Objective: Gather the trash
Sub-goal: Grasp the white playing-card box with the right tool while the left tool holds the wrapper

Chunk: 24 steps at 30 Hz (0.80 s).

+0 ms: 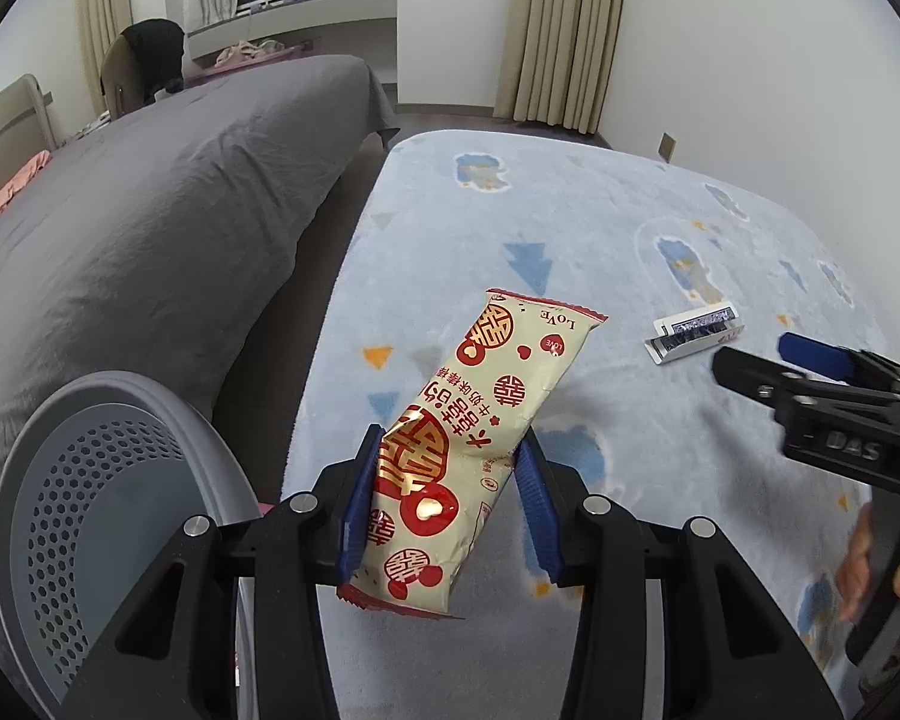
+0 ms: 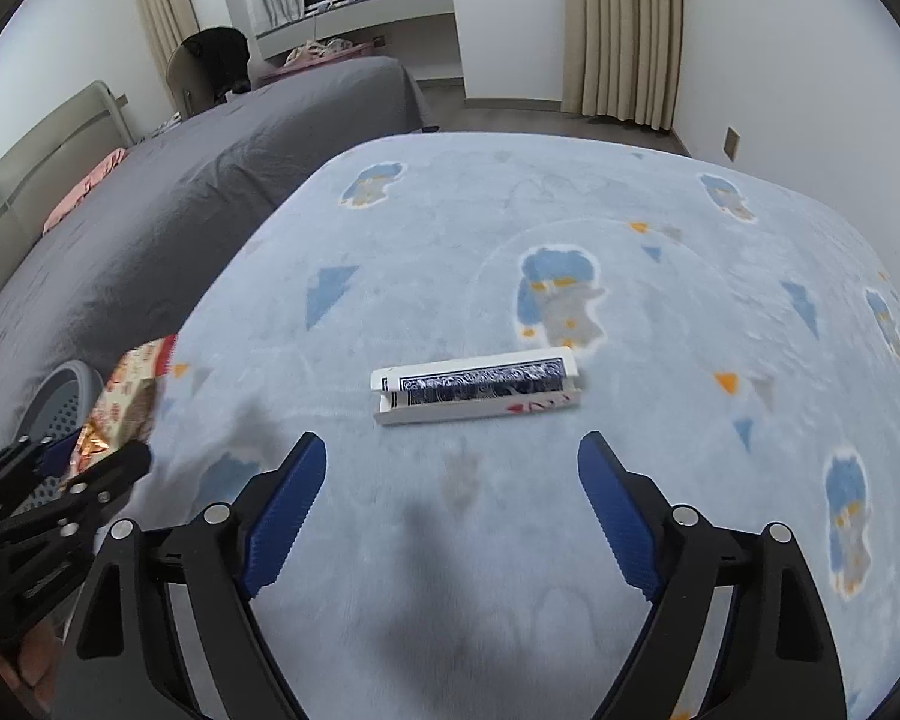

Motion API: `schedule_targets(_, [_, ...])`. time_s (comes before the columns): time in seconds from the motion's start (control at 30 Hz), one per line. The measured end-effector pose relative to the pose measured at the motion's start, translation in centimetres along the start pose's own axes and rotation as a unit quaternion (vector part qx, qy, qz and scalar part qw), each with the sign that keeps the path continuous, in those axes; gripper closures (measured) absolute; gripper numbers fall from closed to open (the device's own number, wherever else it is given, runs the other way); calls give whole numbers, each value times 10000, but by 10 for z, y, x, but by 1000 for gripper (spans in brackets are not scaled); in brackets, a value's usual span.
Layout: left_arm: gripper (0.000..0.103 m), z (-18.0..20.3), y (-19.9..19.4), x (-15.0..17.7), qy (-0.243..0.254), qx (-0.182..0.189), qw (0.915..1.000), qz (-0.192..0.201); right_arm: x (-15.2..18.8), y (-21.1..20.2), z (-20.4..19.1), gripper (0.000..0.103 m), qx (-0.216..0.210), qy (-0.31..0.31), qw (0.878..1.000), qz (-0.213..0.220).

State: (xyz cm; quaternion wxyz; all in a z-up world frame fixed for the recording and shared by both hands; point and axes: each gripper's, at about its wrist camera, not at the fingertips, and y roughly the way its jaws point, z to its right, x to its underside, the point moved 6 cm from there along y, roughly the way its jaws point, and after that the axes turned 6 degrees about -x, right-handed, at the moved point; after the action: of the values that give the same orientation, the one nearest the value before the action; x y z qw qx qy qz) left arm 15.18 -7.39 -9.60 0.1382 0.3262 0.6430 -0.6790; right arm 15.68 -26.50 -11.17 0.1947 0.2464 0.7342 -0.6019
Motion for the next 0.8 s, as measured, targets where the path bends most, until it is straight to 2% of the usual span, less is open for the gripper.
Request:
schedule_targets(0.27, [60,-3,-2,-2,-31,52,10000,10,-12,29,4,21,136,-90,9997,-156])
schedule_targets(0.4, [60,-3,-1,-2,-33,59,10000,-6,-16,40,3,21,338,-336,9983,-322])
schedule_targets(0.8, [60,-1,3,1,17,10,10000,-62,-20,53,5,21,302,-353,9981,-407])
